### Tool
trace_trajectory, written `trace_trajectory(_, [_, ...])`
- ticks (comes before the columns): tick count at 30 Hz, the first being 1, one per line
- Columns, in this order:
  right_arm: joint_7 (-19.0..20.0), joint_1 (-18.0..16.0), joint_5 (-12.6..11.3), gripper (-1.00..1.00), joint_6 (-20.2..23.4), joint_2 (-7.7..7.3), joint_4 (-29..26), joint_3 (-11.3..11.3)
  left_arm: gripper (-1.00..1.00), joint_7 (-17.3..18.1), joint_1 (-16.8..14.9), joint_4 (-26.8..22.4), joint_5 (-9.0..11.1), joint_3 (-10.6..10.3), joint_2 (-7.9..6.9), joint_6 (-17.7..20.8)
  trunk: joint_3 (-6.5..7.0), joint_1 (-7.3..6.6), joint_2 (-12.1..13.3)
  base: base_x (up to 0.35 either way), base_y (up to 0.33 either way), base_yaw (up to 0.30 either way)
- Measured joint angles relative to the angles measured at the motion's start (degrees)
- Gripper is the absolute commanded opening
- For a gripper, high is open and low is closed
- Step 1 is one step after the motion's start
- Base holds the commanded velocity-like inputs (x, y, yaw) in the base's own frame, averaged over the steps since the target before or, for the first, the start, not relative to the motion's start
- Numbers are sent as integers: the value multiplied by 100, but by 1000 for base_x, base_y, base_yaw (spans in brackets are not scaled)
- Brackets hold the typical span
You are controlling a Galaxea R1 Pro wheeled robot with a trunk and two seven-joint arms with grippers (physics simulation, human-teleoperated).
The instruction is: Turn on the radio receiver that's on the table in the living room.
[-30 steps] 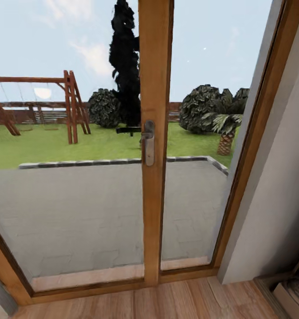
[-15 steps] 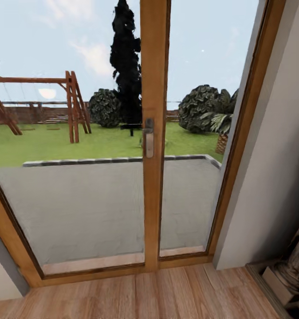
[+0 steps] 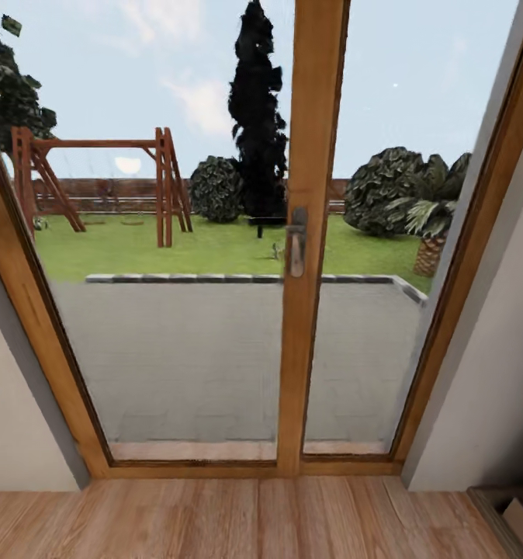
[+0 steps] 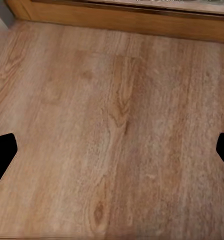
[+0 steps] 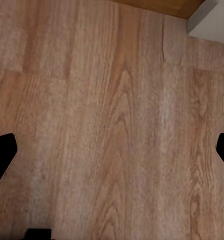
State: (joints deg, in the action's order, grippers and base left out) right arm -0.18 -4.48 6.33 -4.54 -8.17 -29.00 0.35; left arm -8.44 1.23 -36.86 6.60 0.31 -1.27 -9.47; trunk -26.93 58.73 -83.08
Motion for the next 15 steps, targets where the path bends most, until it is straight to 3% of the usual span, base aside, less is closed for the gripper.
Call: trace_trajectory(15, [0,0,5,100,-3,7,9,0,100,-9,0,100,-4,-14,-4,-146,0,0,0,0,0,299])
